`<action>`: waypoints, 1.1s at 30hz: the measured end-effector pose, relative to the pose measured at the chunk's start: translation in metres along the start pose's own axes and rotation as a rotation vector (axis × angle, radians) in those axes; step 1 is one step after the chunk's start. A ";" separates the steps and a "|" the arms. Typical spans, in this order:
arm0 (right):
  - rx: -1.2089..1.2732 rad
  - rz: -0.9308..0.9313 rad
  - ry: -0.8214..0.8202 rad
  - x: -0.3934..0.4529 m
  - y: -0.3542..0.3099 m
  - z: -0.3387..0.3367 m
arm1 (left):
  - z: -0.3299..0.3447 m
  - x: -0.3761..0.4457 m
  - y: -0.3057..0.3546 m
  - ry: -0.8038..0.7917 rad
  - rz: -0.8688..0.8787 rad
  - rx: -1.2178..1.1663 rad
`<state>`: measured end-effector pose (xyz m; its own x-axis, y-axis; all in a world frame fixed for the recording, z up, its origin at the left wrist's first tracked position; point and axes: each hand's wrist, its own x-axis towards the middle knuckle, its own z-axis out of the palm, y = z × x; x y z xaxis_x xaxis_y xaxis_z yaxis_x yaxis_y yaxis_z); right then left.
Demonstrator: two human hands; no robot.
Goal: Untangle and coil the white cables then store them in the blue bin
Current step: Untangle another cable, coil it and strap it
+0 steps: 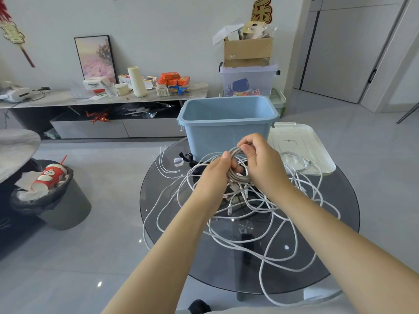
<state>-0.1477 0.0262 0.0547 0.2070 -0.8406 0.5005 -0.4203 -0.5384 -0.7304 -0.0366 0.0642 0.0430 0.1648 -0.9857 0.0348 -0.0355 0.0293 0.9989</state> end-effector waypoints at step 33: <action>0.142 0.244 -0.236 -0.001 0.005 0.009 | -0.009 0.004 0.004 0.119 -0.078 -0.231</action>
<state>-0.1424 0.0235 0.0463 0.3213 -0.9268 0.1945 -0.3594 -0.3094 -0.8804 -0.0270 0.0616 0.0478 0.2731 -0.9606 -0.0524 0.2051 0.0049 0.9787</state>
